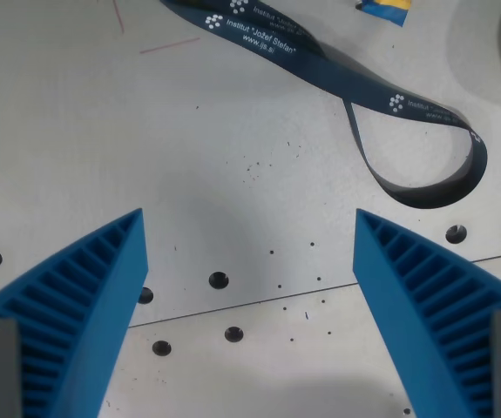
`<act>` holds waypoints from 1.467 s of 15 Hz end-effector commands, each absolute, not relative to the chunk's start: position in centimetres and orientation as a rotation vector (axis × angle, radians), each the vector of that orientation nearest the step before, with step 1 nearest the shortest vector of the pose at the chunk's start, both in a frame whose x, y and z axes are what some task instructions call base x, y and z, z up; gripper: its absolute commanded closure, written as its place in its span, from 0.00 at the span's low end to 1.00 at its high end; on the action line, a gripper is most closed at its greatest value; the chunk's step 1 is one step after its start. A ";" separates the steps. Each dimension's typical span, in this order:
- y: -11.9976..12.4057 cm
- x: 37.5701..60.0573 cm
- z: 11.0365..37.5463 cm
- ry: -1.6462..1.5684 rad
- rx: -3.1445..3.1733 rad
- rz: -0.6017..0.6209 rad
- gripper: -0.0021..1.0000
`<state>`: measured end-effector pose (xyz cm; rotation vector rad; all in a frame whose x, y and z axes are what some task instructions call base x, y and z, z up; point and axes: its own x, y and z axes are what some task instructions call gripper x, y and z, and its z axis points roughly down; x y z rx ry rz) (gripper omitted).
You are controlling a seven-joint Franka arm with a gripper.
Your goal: Move above the blue bag
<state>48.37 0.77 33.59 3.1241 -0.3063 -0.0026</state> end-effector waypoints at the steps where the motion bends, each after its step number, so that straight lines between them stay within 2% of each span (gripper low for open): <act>1: 0.8 48.4 33.7 -0.307 3.125 0.002 0.00; 12: 0.2 48.7 33.0 -0.388 3.114 0.022 0.00; 22: -2.4 50.4 29.9 -0.591 3.064 0.046 0.00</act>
